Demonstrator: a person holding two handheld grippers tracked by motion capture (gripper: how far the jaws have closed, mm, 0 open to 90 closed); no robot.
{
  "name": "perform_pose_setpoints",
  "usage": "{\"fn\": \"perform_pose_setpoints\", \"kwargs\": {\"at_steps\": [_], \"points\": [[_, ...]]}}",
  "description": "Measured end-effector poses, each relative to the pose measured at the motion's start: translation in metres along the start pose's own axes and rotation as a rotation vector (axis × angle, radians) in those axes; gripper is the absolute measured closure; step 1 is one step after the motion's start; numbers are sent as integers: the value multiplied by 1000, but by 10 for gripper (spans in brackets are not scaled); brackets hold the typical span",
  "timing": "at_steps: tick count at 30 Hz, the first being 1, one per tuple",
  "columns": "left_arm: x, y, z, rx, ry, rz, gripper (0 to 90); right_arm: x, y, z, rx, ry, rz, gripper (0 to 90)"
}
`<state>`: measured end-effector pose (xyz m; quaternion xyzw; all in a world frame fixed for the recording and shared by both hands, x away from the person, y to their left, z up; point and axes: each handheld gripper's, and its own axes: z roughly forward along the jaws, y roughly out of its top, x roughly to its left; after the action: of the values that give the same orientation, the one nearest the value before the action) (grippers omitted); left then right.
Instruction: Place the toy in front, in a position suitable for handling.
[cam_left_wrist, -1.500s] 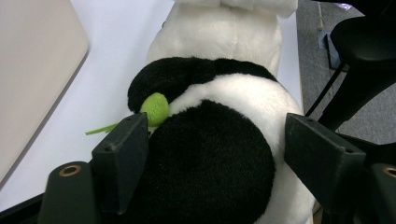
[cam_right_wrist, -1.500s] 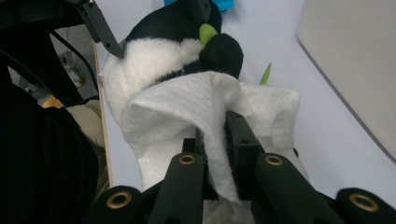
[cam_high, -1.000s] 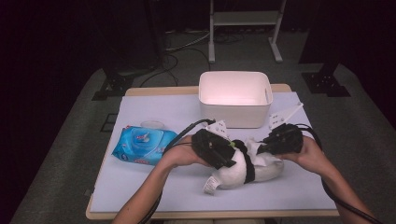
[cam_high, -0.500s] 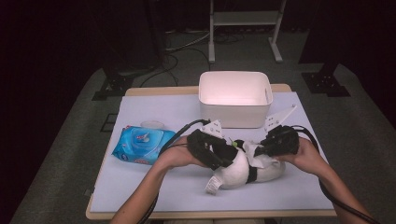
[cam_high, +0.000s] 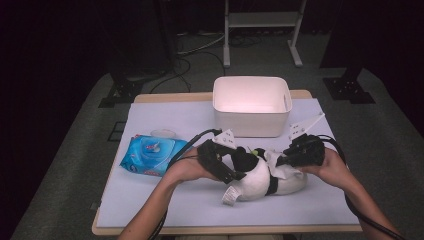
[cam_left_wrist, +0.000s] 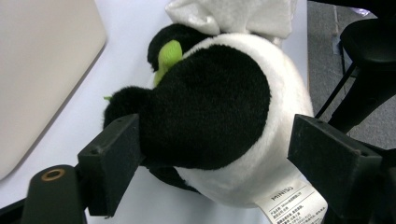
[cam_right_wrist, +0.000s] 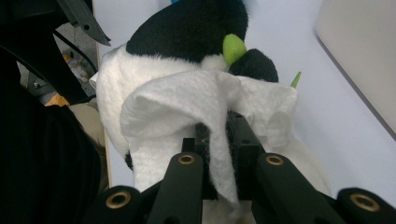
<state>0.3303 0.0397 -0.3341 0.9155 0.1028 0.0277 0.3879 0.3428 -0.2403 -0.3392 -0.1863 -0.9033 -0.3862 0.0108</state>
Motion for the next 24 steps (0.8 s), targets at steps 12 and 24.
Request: {"fn": "perform_pose_setpoints", "kwargs": {"at_steps": [12,24], "points": [[3,10,19,17,-7,8,146,4,-4,4,20,11,13,842],[13,19,19,8,-5,15,153,6,-9,5,19,27,20,847]]}}
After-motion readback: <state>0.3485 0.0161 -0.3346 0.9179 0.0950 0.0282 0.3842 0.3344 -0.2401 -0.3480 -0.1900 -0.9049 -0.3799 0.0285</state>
